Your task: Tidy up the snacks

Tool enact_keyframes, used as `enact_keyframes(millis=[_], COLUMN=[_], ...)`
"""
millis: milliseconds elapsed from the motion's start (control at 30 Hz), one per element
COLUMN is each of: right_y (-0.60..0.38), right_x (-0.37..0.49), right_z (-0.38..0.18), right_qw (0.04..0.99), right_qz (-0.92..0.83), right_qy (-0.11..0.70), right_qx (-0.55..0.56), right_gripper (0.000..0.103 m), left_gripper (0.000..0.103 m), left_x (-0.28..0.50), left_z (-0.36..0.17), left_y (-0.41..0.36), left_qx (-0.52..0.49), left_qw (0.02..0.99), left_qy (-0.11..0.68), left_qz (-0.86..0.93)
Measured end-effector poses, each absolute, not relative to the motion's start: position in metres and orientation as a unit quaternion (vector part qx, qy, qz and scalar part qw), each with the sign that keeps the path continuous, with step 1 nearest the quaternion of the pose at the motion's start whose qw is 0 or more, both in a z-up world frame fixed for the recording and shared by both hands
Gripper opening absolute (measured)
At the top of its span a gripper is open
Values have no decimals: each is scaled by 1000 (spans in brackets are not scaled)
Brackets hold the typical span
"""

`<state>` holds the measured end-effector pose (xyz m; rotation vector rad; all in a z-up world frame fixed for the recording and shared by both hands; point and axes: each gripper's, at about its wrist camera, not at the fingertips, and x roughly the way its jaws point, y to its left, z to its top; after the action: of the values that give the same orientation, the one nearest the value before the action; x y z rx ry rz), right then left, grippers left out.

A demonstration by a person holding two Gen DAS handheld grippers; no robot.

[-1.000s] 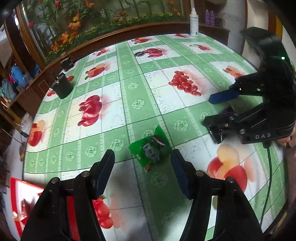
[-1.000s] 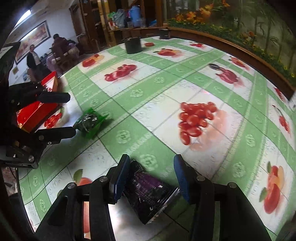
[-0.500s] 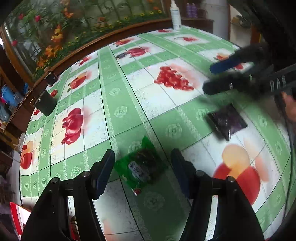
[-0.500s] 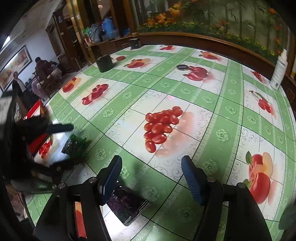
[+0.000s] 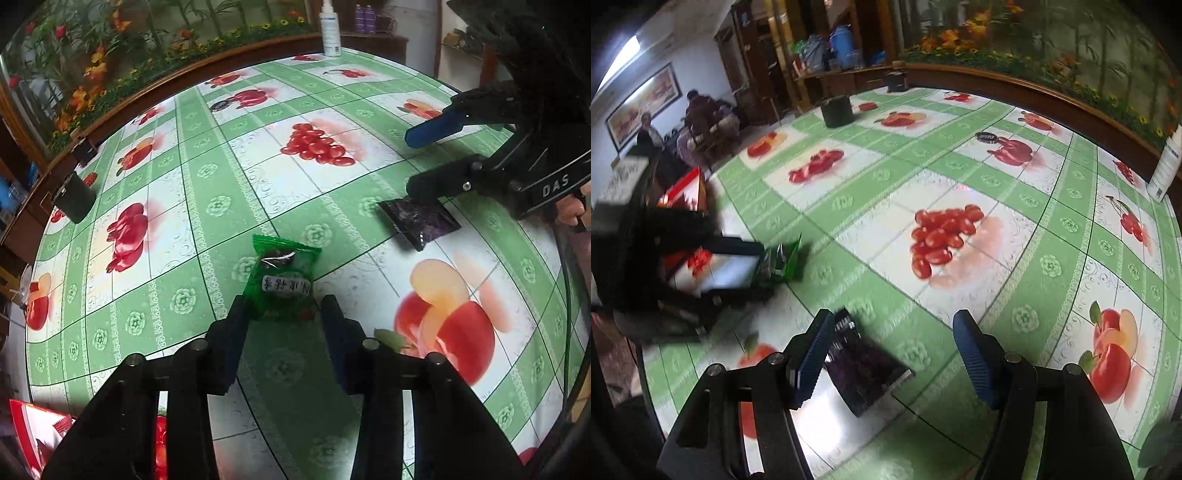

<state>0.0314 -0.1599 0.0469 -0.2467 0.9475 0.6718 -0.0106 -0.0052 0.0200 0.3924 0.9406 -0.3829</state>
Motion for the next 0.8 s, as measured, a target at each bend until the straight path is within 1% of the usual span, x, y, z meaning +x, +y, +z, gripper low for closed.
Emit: enact_keyframes(millis=[67,133,167,200,233,267,333,467,600,633,700,733,767,800], right_y=[-161,-159,-158,-156,-155,-152,-145,-130,-124,-124,-127,-128,-130,-132], right_x=[30,26,24,20,18,15,12,8,7,9,16,17,18,18], right_z=[42,38,38,40,41,41,38,27,24,23,21,23,24,25], right_qw=[824,819,818,818,818,817,814,803,804,803,798,801,802,804], right_qz=[319,324,328,330,332,334,333,333,343,347,352,348,346,342], right_qy=[451,453,449,444,440,436,434,440,430,433,447,447,448,449], right_qx=[-125,-142,-149,-157,-164,-173,-193,-224,-226,-219,-196,-194,-191,-187], right_gripper=[69,69,70,71,73,76,79,79,80,78,77,71,63,58], left_gripper=[38,42,52,64,67,68,68,68,68,68,68,67,60,54], left_x=[-11,-10,-8,-6,-5,-5,-3,0,5,4,3,2,1,-1], left_z=[21,24,26,29,30,31,32,28,19,18,18,18,18,19], left_y=[-5,-4,-4,-4,-5,-7,-12,-18,-21,-21,-22,-22,-22,-22], left_qx=[196,200,195,188,186,186,192,224,245,245,241,239,238,234], left_qw=[857,862,864,867,870,872,874,868,853,855,854,853,852,851], left_qy=[444,435,435,432,429,425,418,412,423,418,418,419,419,421], left_qz=[-175,-164,-165,-161,-157,-157,-157,-165,-182,-185,-195,-199,-204,-210])
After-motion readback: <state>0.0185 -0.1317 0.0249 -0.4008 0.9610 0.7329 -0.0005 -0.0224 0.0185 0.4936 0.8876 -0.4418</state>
